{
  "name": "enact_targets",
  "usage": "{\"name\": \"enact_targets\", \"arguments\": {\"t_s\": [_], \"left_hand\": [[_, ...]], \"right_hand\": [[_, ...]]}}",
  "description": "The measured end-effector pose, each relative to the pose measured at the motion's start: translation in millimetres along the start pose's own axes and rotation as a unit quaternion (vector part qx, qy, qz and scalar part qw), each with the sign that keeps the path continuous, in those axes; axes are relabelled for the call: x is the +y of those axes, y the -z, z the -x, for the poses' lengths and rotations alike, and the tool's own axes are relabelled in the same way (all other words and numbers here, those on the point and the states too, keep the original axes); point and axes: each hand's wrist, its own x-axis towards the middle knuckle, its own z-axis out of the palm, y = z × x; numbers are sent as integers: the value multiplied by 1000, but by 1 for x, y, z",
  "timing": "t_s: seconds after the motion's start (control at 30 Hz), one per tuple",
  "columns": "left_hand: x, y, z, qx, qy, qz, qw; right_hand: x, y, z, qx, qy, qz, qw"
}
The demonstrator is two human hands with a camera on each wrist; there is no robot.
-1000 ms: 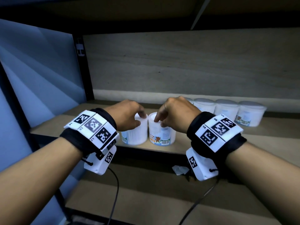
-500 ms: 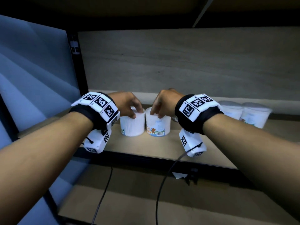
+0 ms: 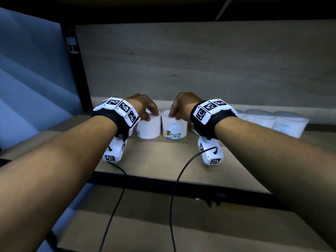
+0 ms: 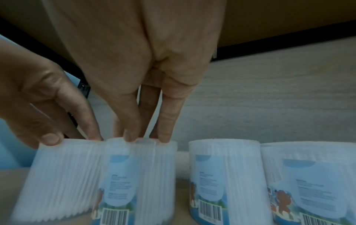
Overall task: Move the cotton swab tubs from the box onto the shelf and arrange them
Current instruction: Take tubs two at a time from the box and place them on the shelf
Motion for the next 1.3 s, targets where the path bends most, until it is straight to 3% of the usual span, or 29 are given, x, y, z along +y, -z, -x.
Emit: {"name": "enact_targets", "arguments": {"t_s": [0.17,0.6,0.73,0.93,1.07,1.3], "left_hand": [[2,-6,-13,22,0,32,999],[-2,-18,-28,30,-8,47,998],[3,-15,-21,-8,-16,8,1000],[24,2,6,-8,-30,-16,999],[51,17,32,-18,-83,-3,996],[109,19,83,-105,-124,44,986]], "right_hand": [[8,-8,-16,34,-4,2,999],[20,-11,-30,33,-18,1,999],[22,0,-13,40,11,-24,999],[30,28,22,15,-4,-9,1000],[41,46,65,6,-17,-31,999],[58,62,145,-91,-68,-96,989]]}}
